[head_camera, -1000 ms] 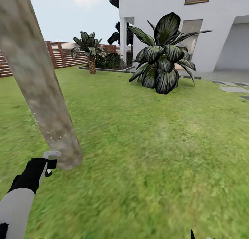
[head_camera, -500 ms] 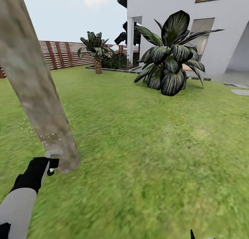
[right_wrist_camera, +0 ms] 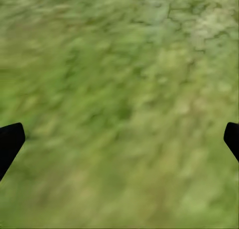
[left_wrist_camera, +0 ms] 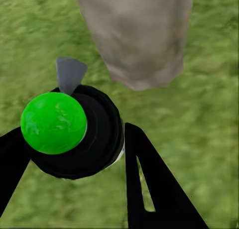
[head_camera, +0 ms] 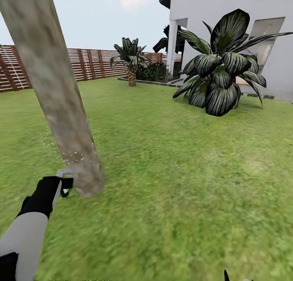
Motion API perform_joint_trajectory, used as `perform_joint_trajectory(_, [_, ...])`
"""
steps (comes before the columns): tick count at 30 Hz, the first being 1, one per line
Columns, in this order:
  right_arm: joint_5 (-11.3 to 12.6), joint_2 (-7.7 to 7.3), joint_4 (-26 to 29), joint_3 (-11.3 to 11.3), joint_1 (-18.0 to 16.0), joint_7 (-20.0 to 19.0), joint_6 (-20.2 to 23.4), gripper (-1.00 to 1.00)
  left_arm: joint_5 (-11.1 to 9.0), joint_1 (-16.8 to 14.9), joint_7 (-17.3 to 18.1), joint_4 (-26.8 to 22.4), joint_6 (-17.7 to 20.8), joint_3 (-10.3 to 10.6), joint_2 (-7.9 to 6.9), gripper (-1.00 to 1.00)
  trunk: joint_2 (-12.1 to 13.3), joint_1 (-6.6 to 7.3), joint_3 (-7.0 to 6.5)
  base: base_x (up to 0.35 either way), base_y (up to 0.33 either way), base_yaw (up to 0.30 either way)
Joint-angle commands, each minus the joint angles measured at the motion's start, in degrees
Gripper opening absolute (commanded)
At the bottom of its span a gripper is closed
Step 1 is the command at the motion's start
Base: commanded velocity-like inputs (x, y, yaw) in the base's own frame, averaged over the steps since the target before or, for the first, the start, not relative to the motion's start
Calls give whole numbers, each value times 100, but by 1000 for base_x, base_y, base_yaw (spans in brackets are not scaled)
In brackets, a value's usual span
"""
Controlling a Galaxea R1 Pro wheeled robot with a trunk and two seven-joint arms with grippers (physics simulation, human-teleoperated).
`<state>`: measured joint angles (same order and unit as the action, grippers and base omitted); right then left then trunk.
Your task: In the garden, pick up the pesticide atomizer on the floor and spray pesticide onto both trees until each tree trunk is fully covered.
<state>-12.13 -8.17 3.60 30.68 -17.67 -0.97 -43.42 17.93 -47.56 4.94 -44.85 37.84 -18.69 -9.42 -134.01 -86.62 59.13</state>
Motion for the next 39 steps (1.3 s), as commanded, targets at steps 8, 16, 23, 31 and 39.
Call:
perform_joint_trajectory(8, [-6, -3, 0, 0, 0, 0, 0, 100, 37, -353, 100, -118, 187, -2, -489, -100, 0, 0, 1, 0, 0, 19])
perform_joint_trajectory(16, [-1, -17, 0, 0, 0, 0, 0, 100, 49, -726, 1156, -155, 623, 406, -633, -100, 0, 0, 1, 0, 0, 0])
perform_joint_trajectory(23, [0, -18, 0, 0, 0, 0, 0, 100, 50, -636, 1522, -367, 612, 407, -775, -100, 0, 0, 1, 0, 0, 161])
perform_joint_trajectory(31, [0, -18, 0, 0, 0, 0, 0, 100, 44, -646, 1517, -848, 639, 418, -711, -100, 0, 0, 1, 9, -3, 177])
perform_joint_trajectory(39, [-2, -18, 0, 0, 0, 0, 0, 100, 71, -640, 1464, -1032, 637, 423, -712, -100, 0, 0, 1, 154, -189, 2])
